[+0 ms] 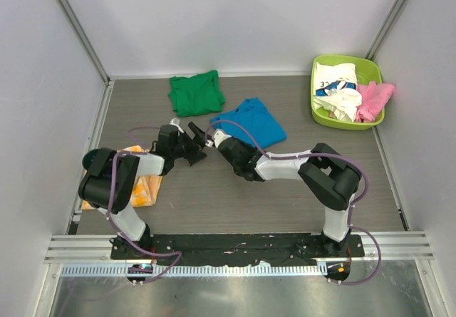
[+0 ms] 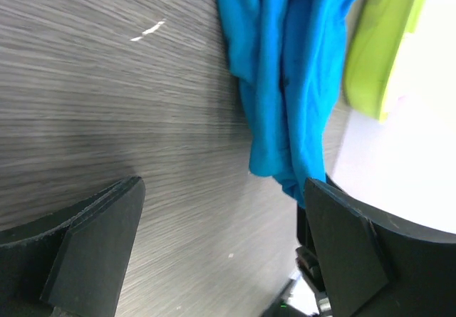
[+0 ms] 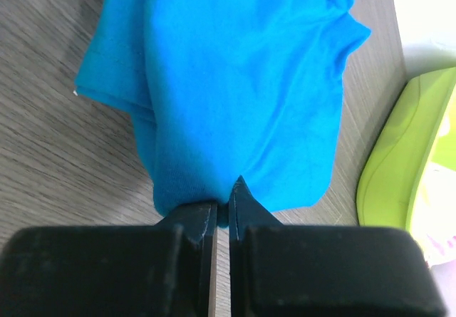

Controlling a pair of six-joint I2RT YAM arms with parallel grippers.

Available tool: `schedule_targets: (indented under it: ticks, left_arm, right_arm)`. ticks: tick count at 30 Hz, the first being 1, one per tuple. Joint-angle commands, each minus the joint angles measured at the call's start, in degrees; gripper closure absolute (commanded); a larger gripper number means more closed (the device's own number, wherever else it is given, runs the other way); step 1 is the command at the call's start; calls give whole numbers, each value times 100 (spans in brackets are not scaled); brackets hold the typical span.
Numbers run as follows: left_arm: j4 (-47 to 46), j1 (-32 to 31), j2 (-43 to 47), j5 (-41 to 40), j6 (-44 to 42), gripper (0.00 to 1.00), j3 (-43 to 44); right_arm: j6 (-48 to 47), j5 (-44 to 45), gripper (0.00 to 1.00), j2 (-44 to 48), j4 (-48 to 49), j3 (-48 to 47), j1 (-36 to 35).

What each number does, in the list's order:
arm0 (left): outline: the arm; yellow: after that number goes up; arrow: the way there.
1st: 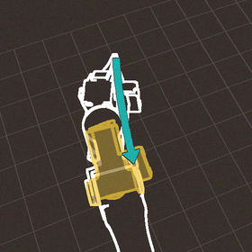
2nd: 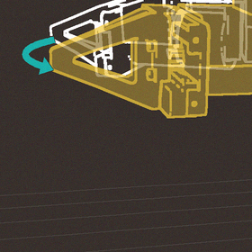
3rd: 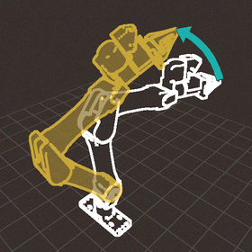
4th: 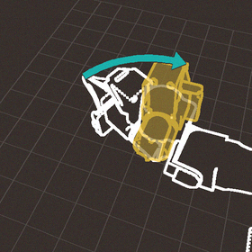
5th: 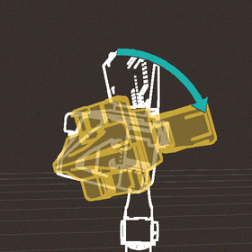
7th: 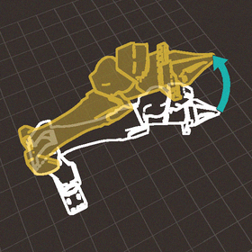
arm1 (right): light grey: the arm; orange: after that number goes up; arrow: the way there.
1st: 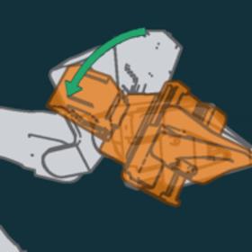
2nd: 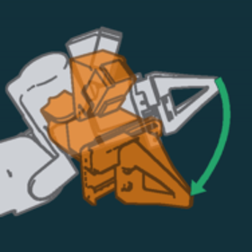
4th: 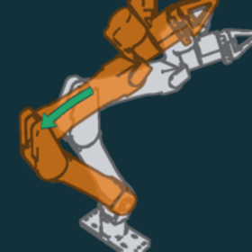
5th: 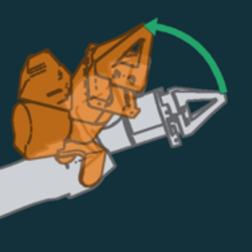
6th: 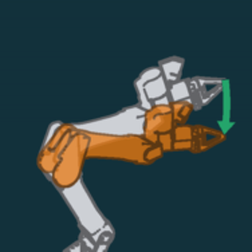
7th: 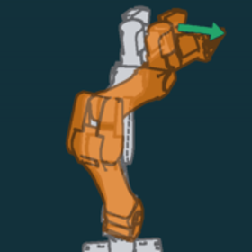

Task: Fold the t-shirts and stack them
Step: Neatly place the folded tshirt to the corner

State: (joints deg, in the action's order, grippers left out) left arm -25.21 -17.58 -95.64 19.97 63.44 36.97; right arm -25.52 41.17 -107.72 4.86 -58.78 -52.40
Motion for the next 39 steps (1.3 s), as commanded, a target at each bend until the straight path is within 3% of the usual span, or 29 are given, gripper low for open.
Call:
schedule_targets:
  ticks: [1, 11, 15, 24, 30, 39]
  left_arm:
    - [-1640, -148, -552, 516, 1213, 0, -277]
    - [-4734, -307, -1975, 104, 3033, 0, -621]
    - [-5459, -447, -2634, -28, 3464, 0, -569]
    - [-5390, -632, -3102, 147, 3597, 0, -199]
    - [-4889, -659, -2759, 280, 3307, 0, -348]
    - [-3430, -659, -1943, 666, 2710, 0, -551]
  right_arm:
    - [82, -39, 99, 506, -187, -151, -68]
    - [91, -3, 99, 568, -355, -265, -279]
    - [73, 5, 99, 515, -372, -335, -323]
    - [21, 111, 99, 515, -416, -458, -481]
    - [-137, 181, 99, 445, -407, -634, -499]
    - [-331, 251, 99, 384, -346, -713, -508]
